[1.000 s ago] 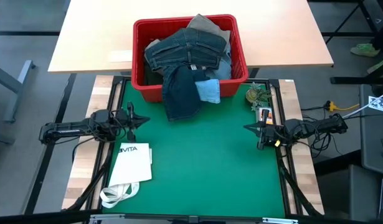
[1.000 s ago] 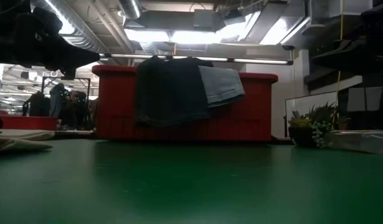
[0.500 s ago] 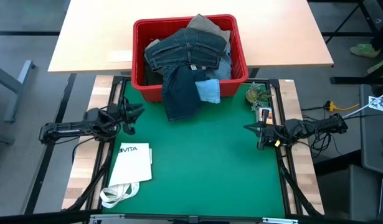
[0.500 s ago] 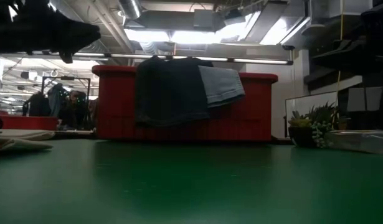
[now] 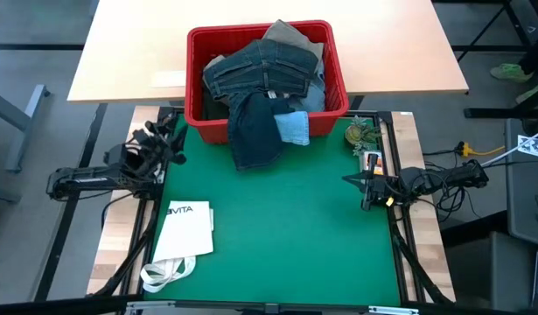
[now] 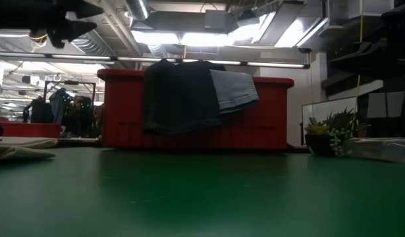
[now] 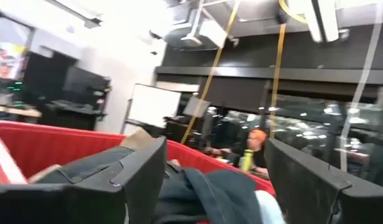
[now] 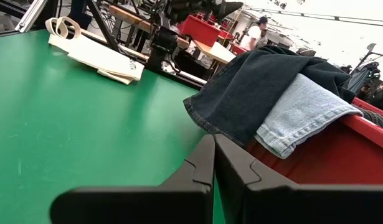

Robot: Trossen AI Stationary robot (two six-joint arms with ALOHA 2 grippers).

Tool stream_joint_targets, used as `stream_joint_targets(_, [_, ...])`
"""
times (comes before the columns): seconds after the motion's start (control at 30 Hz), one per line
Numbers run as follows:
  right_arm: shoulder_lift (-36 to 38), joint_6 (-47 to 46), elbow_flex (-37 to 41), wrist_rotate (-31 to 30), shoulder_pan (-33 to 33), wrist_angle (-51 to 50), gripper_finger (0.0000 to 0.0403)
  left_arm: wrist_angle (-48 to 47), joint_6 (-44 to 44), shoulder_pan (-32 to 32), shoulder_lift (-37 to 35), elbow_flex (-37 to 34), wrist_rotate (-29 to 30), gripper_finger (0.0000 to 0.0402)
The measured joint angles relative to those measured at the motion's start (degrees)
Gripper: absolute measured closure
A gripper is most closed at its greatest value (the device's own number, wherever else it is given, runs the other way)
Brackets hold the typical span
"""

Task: Fold Laundry from Bin
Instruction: Fold the dark blue pants

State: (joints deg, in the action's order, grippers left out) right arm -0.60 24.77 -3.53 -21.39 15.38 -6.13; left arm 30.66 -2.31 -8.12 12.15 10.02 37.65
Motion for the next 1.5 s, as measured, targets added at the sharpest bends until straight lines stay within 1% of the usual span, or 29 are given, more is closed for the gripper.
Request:
stream_joint_targets(0.2, [0.0,0.0,0.0,0.0,-0.02,0.02,0.0391,-0.63,-5.2,-4.94,15.12,11.72,1.9,0.0137])
stream_joint_targets(0.3, [0.0,0.0,0.0,0.0,-0.01,0.02,0.0391,-5.56,-5.89,-8.86,22.99,19.29,1.97,0.0137])
stream_joint_targets(0.43, [0.0,0.0,0.0,-0.01,0.0,0.02,0.0391,-14.63,-5.69,-14.82,33.21,29.98,0.06,0.0136])
stream_joint_targets(0.57, [0.0,0.0,0.0,0.0,-0.02,0.02,0.0391,-23.24,-5.28,-20.74,42.48,39.94,-4.34,0.0137])
stream_joint_targets(0.73, [0.0,0.02,0.0,0.0,0.0,0.02,0.0391,-33.51,-5.33,-27.6,52.13,50.09,-12.83,0.0137])
stream_joint_targets(0.83, [0.0,0.0,0.0,0.0,0.0,0.02,0.0391,-40.92,-5.34,-31.52,56.98,55.04,-18.31,0.0137])
stream_joint_targets(0.97, [0.0,0.0,0.0,-0.01,-0.02,0.02,0.0391,-50.75,-5.41,-36.03,62.33,59.64,-24.39,0.0137])
stream_joint_targets(1.1, [0.0,0.01,0.0,0.0,0.0,-0.01,0.0391,-58.54,-6.6,-39.64,66.51,61.86,-29.4,0.0137])
stream_joint_targets(1.2, [0.0,0.0,0.0,0.0,-0.01,-0.09,0.0391,-60.19,-8.52,-41.34,68.68,61.95,-31.61,0.0137])
stream_joint_targets(1.43, [-0.02,0.0,0.0,0.0,0.0,-0.13,0.0391,-62.26,-14.67,-42.78,72.84,61.99,-31.94,0.0137])
stream_joint_targets(1.5, [-0.02,0.0,0.0,0.0,-0.01,-0.13,0.0391,-62.7,-16.53,-42.78,73.58,61.99,-33.01,0.0137])
